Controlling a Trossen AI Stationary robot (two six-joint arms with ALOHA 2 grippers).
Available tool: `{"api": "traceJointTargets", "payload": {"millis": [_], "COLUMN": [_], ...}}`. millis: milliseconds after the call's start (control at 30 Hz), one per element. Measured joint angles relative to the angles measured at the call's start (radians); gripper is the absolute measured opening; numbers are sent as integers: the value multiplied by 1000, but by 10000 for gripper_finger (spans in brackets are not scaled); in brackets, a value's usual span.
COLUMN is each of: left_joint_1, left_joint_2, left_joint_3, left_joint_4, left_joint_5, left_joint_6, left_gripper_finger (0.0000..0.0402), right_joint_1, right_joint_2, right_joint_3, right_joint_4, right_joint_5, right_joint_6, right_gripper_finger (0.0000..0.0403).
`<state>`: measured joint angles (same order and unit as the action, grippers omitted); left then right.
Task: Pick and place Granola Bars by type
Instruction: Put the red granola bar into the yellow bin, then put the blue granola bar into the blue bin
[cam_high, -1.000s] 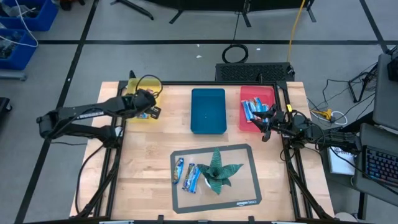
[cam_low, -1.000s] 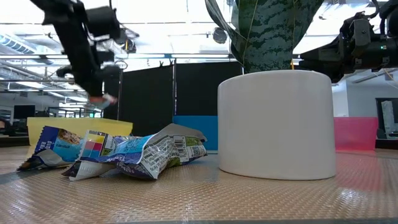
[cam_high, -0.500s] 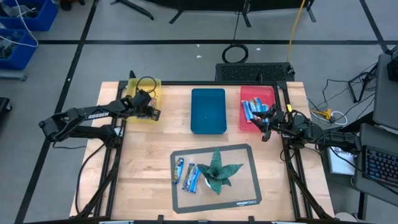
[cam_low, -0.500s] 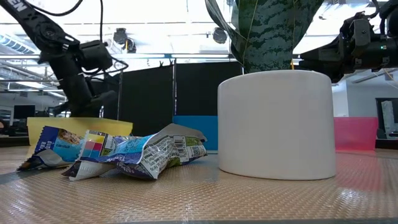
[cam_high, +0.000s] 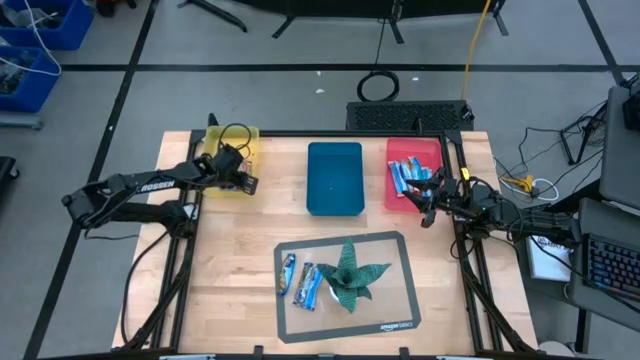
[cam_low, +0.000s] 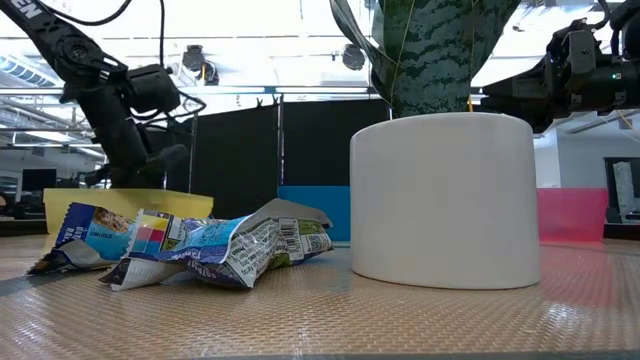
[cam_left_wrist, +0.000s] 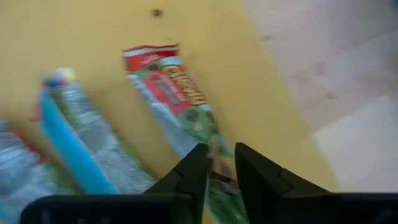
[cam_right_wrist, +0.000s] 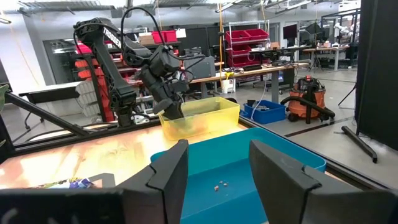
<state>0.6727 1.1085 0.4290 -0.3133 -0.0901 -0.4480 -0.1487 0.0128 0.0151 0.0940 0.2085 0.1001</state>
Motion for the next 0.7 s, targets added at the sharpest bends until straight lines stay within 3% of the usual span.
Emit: {"api": "traceJointTargets", "payload": {"millis": [133,267,400,467,600,700], "left_joint_1": [-17,-34,-35,-45,-149,-302], "left_joint_2": [-60,-173,-297,-343,-361,-331], "left_joint_3": [0,0,0,0,0,1], "left_joint_4": [88,187,194,186,193,234], "left_joint_5": [132,202,243,317,538,542], "left_joint_6": [27,68,86,89,78,6], "left_gripper_finger": [114,123,124,124,124,124], "right_joint_1": [0,0,0,0,0,0], "right_joint_2": [0,0,0,0,0,0], "right_joint_3": [0,0,0,0,0,0], "right_joint_4": [0,0,0,0,0,0], "right_joint_5": [0,0,0,0,0,0], "right_joint_6": [0,0,0,0,0,0], "right_gripper_finger": [160,160,160,160,160,160]}}
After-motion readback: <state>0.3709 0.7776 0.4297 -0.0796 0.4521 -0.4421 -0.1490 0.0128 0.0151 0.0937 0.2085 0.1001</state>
